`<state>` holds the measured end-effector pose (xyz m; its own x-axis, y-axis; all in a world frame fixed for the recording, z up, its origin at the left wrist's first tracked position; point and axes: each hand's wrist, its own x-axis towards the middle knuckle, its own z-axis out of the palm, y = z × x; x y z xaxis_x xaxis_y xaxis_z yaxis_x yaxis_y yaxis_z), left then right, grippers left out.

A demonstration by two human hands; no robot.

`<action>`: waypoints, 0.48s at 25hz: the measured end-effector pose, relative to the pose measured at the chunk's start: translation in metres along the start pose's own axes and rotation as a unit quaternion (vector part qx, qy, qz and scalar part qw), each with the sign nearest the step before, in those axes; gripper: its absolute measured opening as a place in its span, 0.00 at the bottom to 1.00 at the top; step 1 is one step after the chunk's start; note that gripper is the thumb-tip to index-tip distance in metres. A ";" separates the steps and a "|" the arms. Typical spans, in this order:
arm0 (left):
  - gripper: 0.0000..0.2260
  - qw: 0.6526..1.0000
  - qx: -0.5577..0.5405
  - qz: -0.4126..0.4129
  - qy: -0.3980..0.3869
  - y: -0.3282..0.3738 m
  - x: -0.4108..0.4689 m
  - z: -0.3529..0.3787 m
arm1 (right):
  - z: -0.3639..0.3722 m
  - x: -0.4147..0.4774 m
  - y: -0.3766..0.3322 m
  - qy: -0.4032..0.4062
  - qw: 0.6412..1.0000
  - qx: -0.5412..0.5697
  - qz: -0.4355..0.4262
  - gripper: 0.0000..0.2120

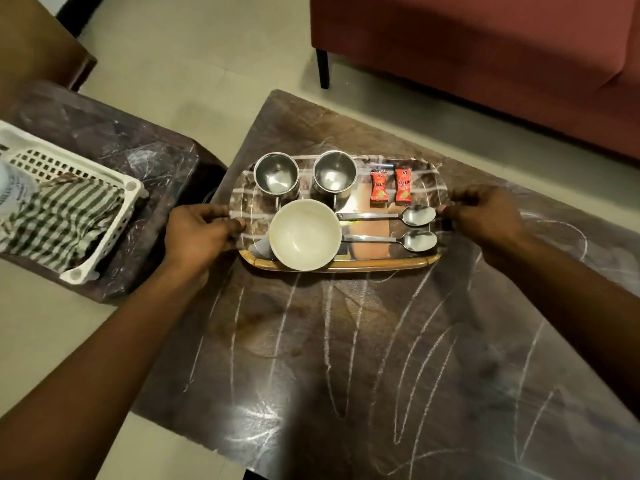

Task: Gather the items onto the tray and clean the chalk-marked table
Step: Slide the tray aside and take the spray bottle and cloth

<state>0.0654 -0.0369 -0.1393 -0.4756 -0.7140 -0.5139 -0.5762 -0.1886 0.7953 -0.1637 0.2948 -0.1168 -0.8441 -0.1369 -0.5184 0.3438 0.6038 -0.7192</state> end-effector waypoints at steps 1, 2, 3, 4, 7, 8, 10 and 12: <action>0.08 1.000 -0.027 -0.010 0.007 -0.003 -0.009 -0.006 | 0.004 0.005 -0.011 -0.008 1.000 -0.020 -0.017 0.09; 0.06 0.998 -0.055 -0.023 0.017 -0.009 -0.019 -0.013 | 0.011 0.010 -0.023 -0.020 0.998 -0.040 -0.036 0.12; 0.05 0.996 -0.082 -0.037 0.027 -0.014 -0.030 -0.020 | 0.019 0.014 -0.036 -0.035 0.996 -0.057 -0.055 0.13; 0.05 0.992 -0.104 -0.052 0.039 -0.020 -0.040 -0.027 | 0.030 0.017 -0.049 -0.051 0.994 -0.069 -0.068 0.13; 0.03 0.980 -0.155 -0.100 0.072 -0.045 -0.069 -0.045 | 0.065 0.030 -0.079 -0.093 0.984 -0.122 -0.094 0.11; 0.04 0.976 -0.167 -0.113 0.077 -0.052 -0.077 -0.050 | 0.076 0.034 -0.085 -0.099 0.980 -0.140 -0.098 0.12; 0.06 0.968 -0.190 -0.137 0.088 -0.067 -0.090 -0.059 | 0.101 0.041 -0.096 -0.118 0.972 -0.173 -0.110 0.13; 0.06 0.960 -0.209 -0.156 0.099 -0.079 -0.102 -0.065 | 0.127 0.045 -0.107 -0.138 0.962 -0.196 -0.132 0.14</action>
<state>0.2026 0.0071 -0.1288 -0.1628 -0.6859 -0.7093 -0.3337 -0.6382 0.6938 -0.1864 0.1239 -0.1219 -0.7201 -0.4965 -0.4847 -0.0945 0.7622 -0.6404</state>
